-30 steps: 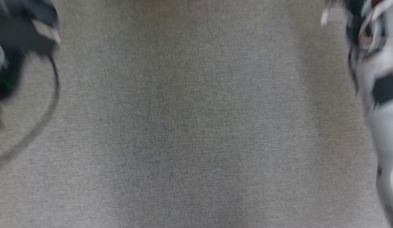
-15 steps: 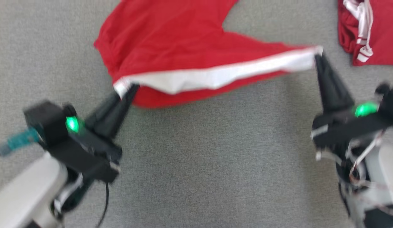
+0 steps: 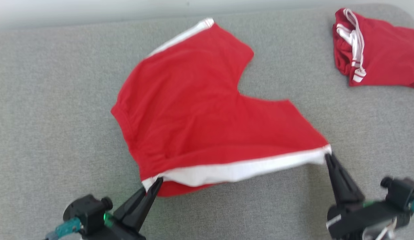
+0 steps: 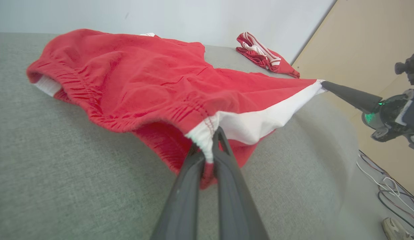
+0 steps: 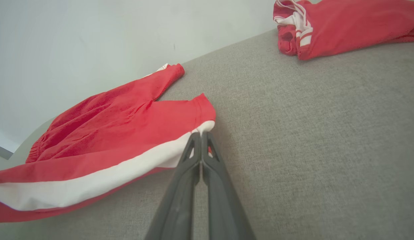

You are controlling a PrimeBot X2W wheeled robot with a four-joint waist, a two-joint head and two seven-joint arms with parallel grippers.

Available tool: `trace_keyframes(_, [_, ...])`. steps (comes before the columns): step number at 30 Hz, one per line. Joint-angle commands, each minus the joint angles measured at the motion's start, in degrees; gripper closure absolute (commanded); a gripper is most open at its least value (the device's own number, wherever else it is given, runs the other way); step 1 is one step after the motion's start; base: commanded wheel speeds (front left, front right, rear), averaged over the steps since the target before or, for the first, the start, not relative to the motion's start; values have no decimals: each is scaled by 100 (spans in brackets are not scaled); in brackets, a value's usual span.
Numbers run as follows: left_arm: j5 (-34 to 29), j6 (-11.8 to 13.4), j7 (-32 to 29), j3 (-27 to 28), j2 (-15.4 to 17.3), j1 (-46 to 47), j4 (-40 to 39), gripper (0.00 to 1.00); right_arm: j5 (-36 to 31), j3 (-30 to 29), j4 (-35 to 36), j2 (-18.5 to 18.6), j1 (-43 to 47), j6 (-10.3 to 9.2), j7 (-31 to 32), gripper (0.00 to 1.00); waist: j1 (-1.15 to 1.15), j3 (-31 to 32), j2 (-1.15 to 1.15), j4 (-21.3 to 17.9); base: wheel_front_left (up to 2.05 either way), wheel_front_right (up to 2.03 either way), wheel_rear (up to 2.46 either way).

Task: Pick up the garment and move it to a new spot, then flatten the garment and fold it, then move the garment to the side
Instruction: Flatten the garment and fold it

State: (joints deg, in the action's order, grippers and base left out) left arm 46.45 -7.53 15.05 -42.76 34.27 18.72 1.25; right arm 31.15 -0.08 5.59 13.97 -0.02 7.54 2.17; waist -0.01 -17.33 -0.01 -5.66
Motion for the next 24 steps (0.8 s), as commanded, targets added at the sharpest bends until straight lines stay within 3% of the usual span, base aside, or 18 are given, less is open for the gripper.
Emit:
trace_keyframes(1, [-110, 10, 15, 89, -58, -269, 47, 100, -21, -51, 61, -119, 311, -15, 67, 100, 1, 219, 1, 28, 0, 0, 0])
trace_keyframes(14, [-505, 10, 16, 324, -223, -1212, 82, 100, 87, -304, 369, -513, 1650, -15, 412, 100, 1, 730, 1, 211, 0, 0, 0])
trace_keyframes(20, [-668, 10, 15, 314, -328, -1228, 6, 100, 102, -385, 507, -527, 1513, -15, 470, 100, 1, 786, 1, 344, 0, 0, 0])
trace_keyframes(24, [-865, 10, 15, 280, -427, -1080, -90, 100, -17, -419, 561, -295, 1129, -15, 531, 100, 1, 769, 1, 470, 0, 0, 0])
